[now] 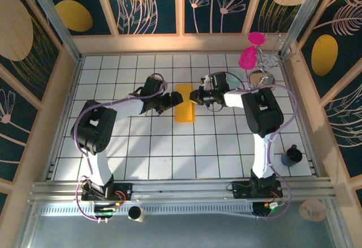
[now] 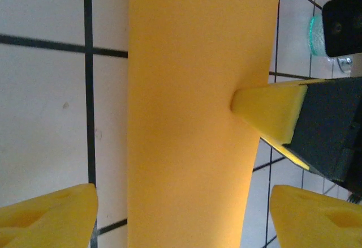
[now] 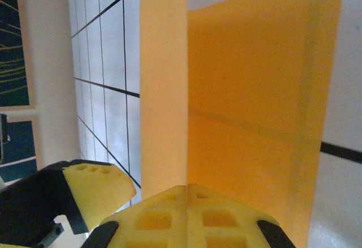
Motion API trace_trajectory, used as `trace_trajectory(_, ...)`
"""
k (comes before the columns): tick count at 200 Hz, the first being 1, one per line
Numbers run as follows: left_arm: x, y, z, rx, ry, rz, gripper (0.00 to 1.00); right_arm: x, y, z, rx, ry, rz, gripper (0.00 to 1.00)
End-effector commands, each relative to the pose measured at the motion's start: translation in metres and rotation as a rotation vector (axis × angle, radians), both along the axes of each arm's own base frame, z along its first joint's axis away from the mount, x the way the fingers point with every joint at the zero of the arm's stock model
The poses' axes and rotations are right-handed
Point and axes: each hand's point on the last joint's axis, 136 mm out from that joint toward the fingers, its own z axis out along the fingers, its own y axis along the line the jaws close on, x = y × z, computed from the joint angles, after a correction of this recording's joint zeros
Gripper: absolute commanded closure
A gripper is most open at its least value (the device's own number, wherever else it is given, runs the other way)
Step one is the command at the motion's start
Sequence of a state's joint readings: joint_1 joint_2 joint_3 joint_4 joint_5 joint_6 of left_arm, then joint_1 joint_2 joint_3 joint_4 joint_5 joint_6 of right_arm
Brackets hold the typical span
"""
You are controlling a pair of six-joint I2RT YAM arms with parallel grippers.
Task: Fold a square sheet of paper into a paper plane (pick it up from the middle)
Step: First fold in half a square sheet of paper at the center of the table.
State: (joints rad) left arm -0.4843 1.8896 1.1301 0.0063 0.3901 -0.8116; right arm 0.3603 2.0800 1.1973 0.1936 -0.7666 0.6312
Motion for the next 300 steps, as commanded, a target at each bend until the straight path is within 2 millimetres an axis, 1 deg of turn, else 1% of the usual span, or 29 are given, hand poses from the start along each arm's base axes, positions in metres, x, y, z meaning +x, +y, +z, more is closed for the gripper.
trace_trajectory(1, 0.007, 0.006, -0.015, 0.073, 0.017, 0.013, 0.24, 0.006, -0.002, -0.003, -0.029, -0.022, 0.031, 0.97)
trace_trajectory(49, 0.017, -0.002, -0.025, 0.08, 0.04, 0.007, 0.35, 0.011, -0.002, -0.005, -0.021, -0.017, 0.047, 0.96)
trace_trajectory(106, 0.025, -0.005, -0.034, 0.105, 0.053, 0.0, 0.47, 0.012, -0.002, -0.008, -0.014, -0.005, 0.056, 0.96)
trace_trajectory(145, 0.025, -0.003, -0.045, 0.138, 0.073, -0.011, 0.55, 0.011, -0.002, -0.007, -0.01, 0.004, 0.049, 0.94)
trace_trajectory(158, 0.022, -0.003, -0.05, 0.146, 0.085, -0.017, 0.57, 0.011, -0.002, -0.006, -0.011, 0.007, 0.044, 0.94)
trace_trajectory(180, 0.02, -0.001, -0.057, 0.163, 0.098, -0.021, 0.59, 0.013, -0.003, -0.003, -0.018, 0.011, 0.029, 0.9)
trace_trajectory(199, 0.017, 0.001, -0.065, 0.193, 0.114, -0.024, 0.6, 0.016, -0.009, 0.002, -0.045, 0.005, -0.002, 0.84)
trace_trajectory(210, 0.014, 0.004, -0.072, 0.219, 0.124, -0.028, 0.6, 0.018, -0.014, 0.007, -0.07, -0.005, -0.026, 0.77)
trace_trajectory(217, 0.012, 0.006, -0.077, 0.243, 0.131, -0.031, 0.6, 0.019, -0.018, 0.008, -0.09, -0.008, -0.046, 0.73)
trace_trajectory(231, 0.007, 0.011, -0.088, 0.295, 0.149, -0.037, 0.6, 0.022, -0.028, 0.014, -0.128, -0.026, -0.086, 0.69)
trace_trajectory(266, -0.007, 0.022, -0.116, 0.397, 0.197, -0.058, 0.61, 0.02, -0.043, 0.029, -0.179, -0.072, -0.148, 0.68)
trace_trajectory(300, -0.022, 0.031, -0.137, 0.44, 0.245, -0.058, 0.6, 0.013, -0.046, 0.033, -0.179, -0.086, -0.159, 0.69)
